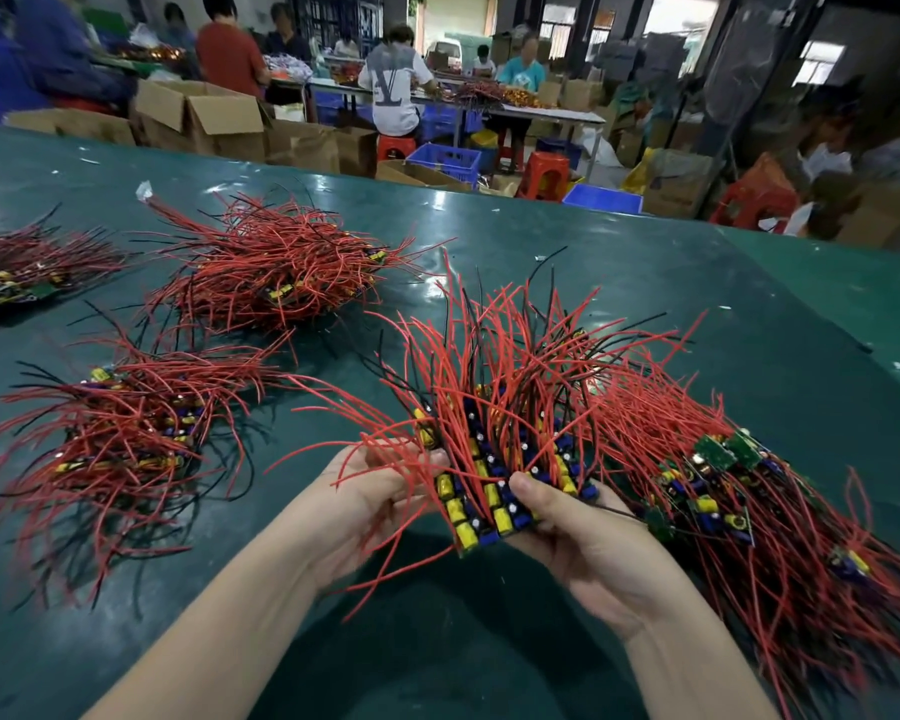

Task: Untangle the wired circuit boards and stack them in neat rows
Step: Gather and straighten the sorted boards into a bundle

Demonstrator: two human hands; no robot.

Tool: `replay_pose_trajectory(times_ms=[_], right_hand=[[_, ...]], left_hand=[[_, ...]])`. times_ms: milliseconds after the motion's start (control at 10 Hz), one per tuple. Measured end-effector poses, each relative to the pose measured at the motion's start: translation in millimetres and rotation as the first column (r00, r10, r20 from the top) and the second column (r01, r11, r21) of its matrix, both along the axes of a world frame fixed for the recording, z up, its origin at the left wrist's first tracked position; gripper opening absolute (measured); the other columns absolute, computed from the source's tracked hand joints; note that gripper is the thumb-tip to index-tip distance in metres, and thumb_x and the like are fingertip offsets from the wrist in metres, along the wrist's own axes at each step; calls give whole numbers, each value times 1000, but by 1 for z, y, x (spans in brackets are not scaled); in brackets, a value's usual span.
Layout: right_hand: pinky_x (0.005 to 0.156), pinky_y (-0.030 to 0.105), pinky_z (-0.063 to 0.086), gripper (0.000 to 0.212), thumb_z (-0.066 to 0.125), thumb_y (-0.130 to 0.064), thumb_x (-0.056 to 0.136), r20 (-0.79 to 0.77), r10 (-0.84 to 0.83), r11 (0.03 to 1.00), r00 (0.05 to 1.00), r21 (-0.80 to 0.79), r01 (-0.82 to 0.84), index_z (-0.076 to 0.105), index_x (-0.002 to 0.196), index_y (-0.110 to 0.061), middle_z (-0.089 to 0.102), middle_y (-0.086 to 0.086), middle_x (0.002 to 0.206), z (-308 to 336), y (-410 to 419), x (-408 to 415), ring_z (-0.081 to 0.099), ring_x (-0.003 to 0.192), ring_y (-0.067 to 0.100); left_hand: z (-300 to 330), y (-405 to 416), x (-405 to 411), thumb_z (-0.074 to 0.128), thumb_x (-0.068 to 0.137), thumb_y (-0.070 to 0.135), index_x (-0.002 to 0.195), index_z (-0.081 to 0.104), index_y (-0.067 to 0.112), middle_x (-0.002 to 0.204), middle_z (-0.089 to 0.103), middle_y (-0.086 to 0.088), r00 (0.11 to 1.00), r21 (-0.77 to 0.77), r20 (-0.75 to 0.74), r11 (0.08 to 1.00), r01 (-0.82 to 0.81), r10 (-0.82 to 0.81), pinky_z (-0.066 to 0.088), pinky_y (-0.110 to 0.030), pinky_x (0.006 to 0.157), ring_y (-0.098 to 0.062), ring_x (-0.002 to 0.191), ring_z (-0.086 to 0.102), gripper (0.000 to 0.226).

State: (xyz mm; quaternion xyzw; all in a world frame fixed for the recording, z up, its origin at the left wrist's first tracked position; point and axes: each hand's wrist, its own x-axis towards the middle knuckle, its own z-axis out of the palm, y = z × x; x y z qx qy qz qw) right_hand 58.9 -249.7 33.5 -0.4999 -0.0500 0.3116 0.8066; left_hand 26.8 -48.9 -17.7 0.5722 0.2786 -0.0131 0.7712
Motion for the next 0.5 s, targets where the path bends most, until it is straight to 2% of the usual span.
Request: replay_pose_trajectory(times_ms=[100,200,300,400,500], right_hand=[[55,29,58,22,78,-10,53,-62,-22,1000,998,10,23,78,74,-4,74,19,87,2,3,-2,74,75,23],[53,30,58,20,76,-7,55,-121,-43,999,992,4,44,77,75,0,73,21,88,3,5,-2,73,73,25],[53,29,58,18,72,-5,60,-164,-32,999,986,24,36,76,76,3,73,22,88,3,7,-3,74,73,25],[53,28,58,19,71,-5,60,-184,-29,999,983,28,35,77,76,3,74,21,87,3,8,-5,74,72,24],[51,27,57,18,72,-6,60,-201,-38,999,979,17,43,77,75,1,74,19,85,3,8,-6,73,70,22]], left_hand=[[-1,4,0,58,88,-4,91,60,2,96,57,-23,998,17,50,999,-30,29,45,-44,81,-33,88,53,7],[-3,6,0,57,88,-5,92,60,2,96,55,-22,998,-2,51,999,-40,41,43,-43,80,-32,88,51,8],[-2,5,1,55,89,-4,86,58,6,90,52,-18,997,2,67,1000,-23,23,41,-35,71,-25,79,48,11],[3,3,-1,56,85,-7,79,62,8,76,58,-13,994,-37,102,999,-26,30,45,-30,65,-22,68,53,16],[31,-10,-9,62,71,-4,57,74,10,62,70,-3,957,-119,289,992,42,-5,53,-21,48,-11,53,67,23]])
